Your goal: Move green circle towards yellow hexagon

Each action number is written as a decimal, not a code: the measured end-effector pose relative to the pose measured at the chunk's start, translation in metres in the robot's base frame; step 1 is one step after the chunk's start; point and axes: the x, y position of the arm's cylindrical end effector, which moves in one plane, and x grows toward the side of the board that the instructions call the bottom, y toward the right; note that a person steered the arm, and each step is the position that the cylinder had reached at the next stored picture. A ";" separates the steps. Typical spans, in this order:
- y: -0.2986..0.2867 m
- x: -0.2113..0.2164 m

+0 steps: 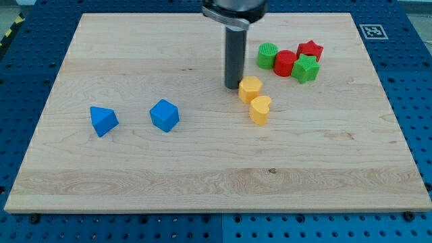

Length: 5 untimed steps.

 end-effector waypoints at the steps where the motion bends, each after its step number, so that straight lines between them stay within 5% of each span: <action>1: 0.022 0.022; 3: 0.021 0.007; 5: -0.004 -0.100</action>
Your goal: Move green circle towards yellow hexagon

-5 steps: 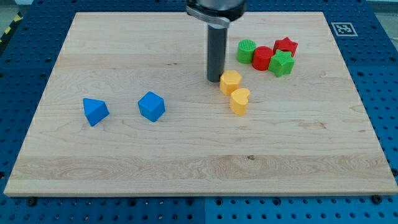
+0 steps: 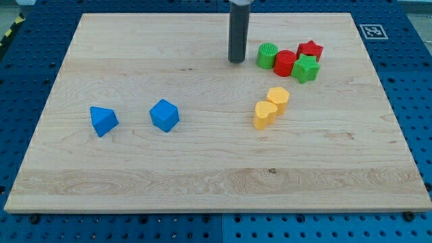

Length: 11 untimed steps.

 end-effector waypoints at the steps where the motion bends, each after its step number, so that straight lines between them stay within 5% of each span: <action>1: 0.046 -0.040; 2: 0.082 -0.035; 5: 0.073 0.035; 9: 0.007 0.036; 11: 0.020 0.059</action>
